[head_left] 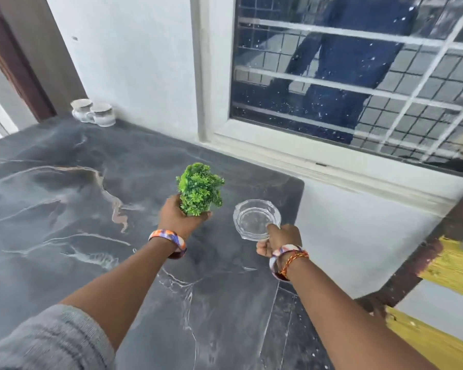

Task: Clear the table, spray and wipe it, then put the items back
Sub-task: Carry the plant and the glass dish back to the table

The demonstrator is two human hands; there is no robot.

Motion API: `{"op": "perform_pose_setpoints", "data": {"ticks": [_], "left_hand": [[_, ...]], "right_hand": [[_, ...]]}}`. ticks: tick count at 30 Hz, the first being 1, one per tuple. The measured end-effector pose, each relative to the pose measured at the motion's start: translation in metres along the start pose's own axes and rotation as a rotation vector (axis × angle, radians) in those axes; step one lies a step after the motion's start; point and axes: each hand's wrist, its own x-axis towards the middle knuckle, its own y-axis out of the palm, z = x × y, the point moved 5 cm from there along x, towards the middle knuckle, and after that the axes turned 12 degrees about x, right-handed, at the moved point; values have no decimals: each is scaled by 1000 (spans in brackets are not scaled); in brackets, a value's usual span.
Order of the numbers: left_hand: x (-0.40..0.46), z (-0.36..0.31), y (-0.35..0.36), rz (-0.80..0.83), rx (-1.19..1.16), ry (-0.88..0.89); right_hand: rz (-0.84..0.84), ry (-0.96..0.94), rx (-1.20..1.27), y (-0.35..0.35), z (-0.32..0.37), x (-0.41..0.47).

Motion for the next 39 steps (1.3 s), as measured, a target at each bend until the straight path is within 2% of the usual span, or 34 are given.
{"op": "perform_pose_setpoints", "data": {"ticks": [3,9,16,25,30,39], "left_hand": [[36,0,7,51,71,61],[110,-9,37,180,51,167],[167,-20,72,277,43,237],[190,-38,109,341,21,308],[194,-37,115,328,15,343],[197,-34,118,373,40,369]], "right_hand": [[-76,-2,84,16,3,20],[-264,-44,160,40,16,56],[-386,-77,258,59,33,88],[-505,-86,229,52,44,107],[-557,-169,159,52,42,112],[-563,-207,268,53,34,123]]}}
